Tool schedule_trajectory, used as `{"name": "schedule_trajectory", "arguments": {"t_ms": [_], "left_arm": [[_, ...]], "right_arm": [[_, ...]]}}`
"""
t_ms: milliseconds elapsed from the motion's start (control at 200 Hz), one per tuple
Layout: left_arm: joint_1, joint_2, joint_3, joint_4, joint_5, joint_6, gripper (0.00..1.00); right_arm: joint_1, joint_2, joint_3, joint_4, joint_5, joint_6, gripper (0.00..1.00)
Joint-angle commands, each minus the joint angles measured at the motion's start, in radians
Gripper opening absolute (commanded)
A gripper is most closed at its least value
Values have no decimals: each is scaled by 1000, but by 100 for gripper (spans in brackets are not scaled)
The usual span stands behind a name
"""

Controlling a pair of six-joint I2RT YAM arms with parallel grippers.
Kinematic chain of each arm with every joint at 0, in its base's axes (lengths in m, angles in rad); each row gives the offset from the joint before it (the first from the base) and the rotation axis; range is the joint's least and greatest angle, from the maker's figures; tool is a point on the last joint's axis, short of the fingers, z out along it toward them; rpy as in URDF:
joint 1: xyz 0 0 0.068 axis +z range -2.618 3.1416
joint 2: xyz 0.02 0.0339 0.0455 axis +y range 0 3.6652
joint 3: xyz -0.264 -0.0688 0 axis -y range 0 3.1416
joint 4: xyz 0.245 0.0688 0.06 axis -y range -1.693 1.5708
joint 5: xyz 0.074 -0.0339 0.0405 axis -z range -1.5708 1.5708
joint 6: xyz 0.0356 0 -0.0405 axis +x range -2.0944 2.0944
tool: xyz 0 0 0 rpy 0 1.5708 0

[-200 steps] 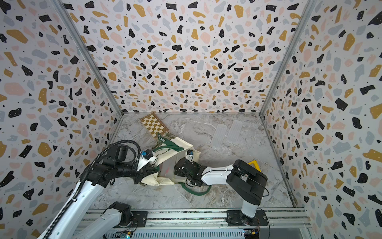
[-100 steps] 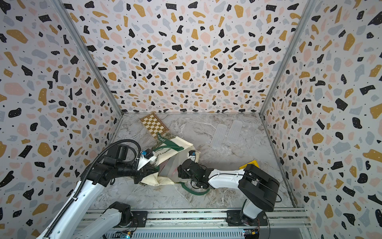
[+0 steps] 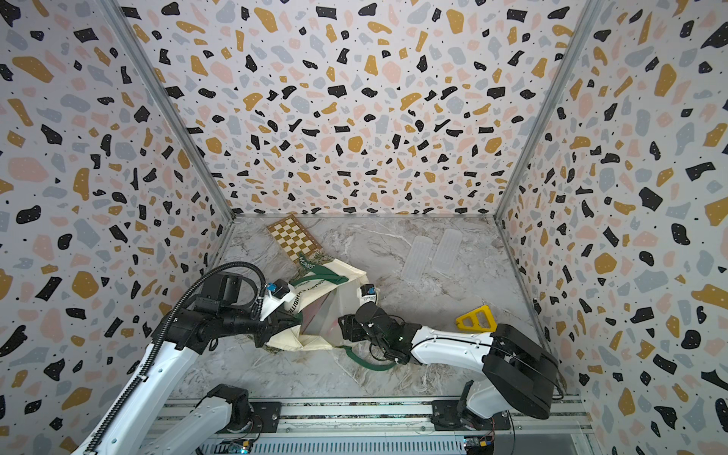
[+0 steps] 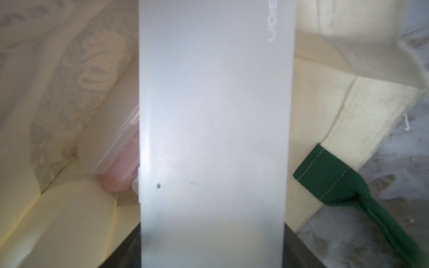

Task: Take out the pencil case from the canvas bag
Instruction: Pick up the pencil case from the canvas bag.

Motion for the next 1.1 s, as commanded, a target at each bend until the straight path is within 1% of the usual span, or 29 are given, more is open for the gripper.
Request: {"name": "schedule_trajectory", "arguments": {"t_ms": [0,375,896,1096], "left_arm": [[19,7,29,30,21,-27,0],[56,6,15,69,52,-80,0],[60,-6,-7,84,48,-90,0],[60,-15,-4,82,48,-93,0]], "right_arm": [[-1,-63,0,21,-9,-47,69],[-1,-200,-43,-11,-24,-76,69],[-19,-374,-92,-79,-6,-61,70],[-38,-401,-86,-108,-4,-47,70]]}}
